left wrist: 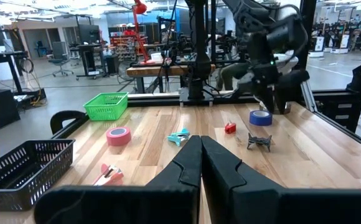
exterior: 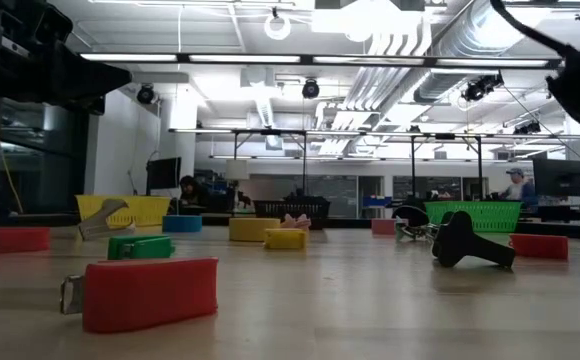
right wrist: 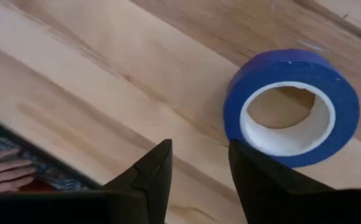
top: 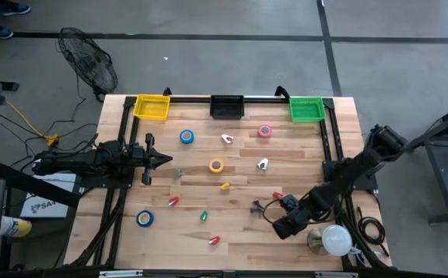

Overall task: Pick and place Stapler, Stapler remover, tape
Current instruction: Put the dark blue tape into the green bin

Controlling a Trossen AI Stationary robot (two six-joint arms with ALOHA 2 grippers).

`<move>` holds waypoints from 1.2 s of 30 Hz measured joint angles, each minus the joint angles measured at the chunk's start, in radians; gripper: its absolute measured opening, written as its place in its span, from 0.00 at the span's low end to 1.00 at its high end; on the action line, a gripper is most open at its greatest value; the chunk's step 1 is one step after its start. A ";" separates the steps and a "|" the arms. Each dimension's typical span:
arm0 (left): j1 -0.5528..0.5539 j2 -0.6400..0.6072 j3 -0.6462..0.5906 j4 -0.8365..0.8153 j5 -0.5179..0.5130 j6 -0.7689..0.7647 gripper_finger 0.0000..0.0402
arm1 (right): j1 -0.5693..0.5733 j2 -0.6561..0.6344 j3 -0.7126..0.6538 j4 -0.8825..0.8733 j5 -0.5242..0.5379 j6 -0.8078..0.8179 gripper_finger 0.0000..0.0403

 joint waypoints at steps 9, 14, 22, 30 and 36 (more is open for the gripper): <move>0.000 0.000 0.000 0.000 0.000 0.000 0.00 | 0.000 0.024 0.005 -0.006 -0.006 0.004 0.37; 0.000 0.000 0.000 0.000 0.000 0.000 0.00 | -0.008 0.029 0.033 -0.026 -0.037 -0.019 0.37; 0.000 0.000 0.000 0.000 0.000 0.000 0.00 | -0.024 0.029 0.129 -0.216 -0.030 -0.077 0.37; 0.000 0.000 0.000 0.000 0.000 0.000 0.00 | -0.024 0.028 0.120 -0.217 0.081 -0.093 0.37; 0.000 0.000 0.000 0.000 0.000 0.000 0.00 | -0.022 0.028 0.065 -0.170 0.062 -0.055 0.37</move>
